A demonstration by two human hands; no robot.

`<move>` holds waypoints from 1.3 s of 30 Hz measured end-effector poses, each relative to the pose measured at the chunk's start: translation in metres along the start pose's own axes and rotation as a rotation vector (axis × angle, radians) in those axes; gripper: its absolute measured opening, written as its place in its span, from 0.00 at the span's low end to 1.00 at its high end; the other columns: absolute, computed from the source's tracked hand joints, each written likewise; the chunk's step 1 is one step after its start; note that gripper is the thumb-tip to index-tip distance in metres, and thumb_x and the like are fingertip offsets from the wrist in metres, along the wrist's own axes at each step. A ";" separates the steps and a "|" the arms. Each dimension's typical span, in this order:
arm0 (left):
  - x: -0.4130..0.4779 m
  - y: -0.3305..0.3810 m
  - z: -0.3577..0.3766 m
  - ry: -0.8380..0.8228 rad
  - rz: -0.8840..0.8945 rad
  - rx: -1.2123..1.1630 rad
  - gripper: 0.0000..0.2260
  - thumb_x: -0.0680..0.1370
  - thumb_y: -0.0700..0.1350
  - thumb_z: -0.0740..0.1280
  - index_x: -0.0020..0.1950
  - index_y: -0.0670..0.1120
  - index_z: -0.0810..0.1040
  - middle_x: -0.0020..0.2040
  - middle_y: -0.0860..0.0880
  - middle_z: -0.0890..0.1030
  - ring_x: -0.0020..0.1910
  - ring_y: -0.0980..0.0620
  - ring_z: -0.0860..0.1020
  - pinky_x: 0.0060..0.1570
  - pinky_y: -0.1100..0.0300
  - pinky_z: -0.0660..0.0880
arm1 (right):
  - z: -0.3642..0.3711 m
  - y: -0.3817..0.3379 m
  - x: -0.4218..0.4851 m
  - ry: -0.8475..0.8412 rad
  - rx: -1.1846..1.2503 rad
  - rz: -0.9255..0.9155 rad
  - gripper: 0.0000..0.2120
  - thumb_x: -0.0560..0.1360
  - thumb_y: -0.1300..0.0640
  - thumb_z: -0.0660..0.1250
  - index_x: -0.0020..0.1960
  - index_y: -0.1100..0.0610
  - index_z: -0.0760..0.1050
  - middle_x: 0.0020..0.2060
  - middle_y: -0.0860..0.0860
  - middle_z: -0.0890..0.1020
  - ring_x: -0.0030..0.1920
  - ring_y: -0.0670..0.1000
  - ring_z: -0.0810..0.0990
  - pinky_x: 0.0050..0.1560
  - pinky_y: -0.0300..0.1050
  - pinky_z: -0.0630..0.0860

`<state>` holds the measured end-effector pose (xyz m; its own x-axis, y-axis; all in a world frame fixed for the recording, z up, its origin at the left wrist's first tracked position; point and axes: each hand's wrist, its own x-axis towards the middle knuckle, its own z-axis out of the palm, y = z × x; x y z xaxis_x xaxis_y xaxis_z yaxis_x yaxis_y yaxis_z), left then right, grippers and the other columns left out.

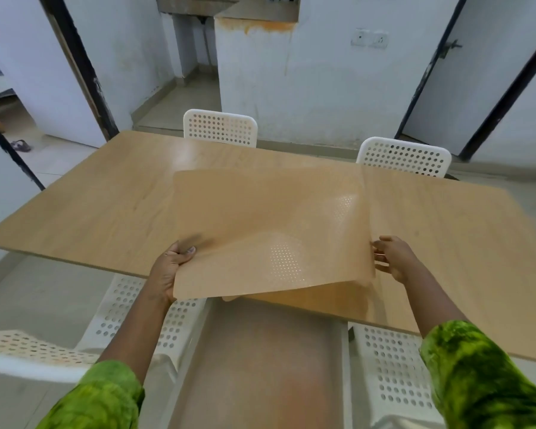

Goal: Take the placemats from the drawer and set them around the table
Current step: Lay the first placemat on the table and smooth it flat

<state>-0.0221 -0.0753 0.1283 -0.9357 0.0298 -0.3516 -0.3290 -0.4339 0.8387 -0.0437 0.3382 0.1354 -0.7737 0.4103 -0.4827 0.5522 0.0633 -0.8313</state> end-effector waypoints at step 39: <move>0.001 -0.212 0.392 -0.198 -0.132 0.328 0.31 0.74 0.25 0.58 0.75 0.42 0.59 0.61 0.40 0.73 0.46 0.50 0.76 0.44 0.62 0.79 | -0.411 0.138 0.048 0.573 0.095 -0.116 0.03 0.72 0.67 0.66 0.43 0.60 0.74 0.42 0.53 0.77 0.44 0.52 0.74 0.46 0.44 0.70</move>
<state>-0.0031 0.3698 0.1129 -0.8788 0.2528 -0.4047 -0.4408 -0.1055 0.8914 0.1233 0.7402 0.1110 -0.5220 0.8330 -0.1834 0.4236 0.0666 -0.9034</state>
